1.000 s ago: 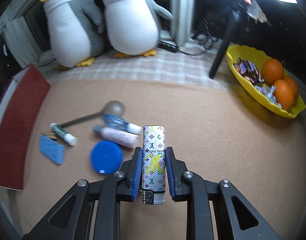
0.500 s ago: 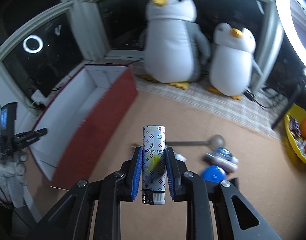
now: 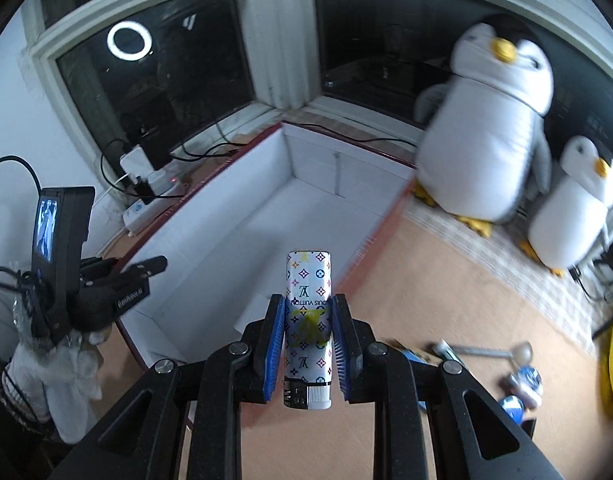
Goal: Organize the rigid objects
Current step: 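Carry the patterned lighter with the right tool and release it into the box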
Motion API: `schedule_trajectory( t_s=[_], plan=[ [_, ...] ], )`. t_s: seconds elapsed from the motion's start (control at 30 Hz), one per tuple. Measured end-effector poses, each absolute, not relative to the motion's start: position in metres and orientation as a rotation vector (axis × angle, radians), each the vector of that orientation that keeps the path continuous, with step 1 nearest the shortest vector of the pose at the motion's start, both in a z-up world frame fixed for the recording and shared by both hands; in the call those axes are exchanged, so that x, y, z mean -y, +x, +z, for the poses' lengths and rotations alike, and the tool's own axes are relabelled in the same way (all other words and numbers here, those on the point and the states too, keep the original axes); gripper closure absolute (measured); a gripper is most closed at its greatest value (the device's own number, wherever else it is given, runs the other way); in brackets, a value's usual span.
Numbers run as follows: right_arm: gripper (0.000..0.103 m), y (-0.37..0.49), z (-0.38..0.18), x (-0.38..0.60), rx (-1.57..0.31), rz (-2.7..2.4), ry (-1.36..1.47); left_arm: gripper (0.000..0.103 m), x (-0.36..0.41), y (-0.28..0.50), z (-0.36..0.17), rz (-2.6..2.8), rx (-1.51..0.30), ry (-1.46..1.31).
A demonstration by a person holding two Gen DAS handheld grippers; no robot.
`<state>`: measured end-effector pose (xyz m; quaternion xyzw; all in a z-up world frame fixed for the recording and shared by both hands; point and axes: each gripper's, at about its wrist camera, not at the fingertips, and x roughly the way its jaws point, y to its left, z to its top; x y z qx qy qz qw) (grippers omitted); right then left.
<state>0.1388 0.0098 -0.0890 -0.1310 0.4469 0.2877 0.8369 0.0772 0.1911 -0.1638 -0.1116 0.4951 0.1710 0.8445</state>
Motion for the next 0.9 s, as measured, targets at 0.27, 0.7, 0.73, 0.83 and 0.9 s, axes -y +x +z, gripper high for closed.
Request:
schedule_trajectory(
  t_s=[0.27, 0.7, 0.73, 0.83, 0.9],
  plan=[
    [0.082, 0.164, -0.110, -0.058, -0.984, 0.620, -0.353, 0.088, -0.192, 0.075, -0.164, 0.350, -1.036, -0.249],
    [0.076, 0.177, -0.134, -0.089, -1.001, 0.620, -0.421, 0.088, -0.192, 0.075, -0.164, 0.347, -1.034, -0.258],
    [0.073, 0.177, -0.134, -0.090, -1.001, 0.622, -0.419, 0.088, -0.192, 0.075, -0.164, 0.347, -1.034, -0.257],
    [0.066, 0.178, -0.134, -0.089, -1.000, 0.623, -0.409, 0.088, -0.192, 0.075, -0.164, 0.348, -1.035, -0.256],
    [0.066, 0.178, -0.133, -0.088, -0.999, 0.625, -0.401, 0.088, -0.191, 0.075, -0.164, 0.349, -1.035, -0.255]
  ],
)
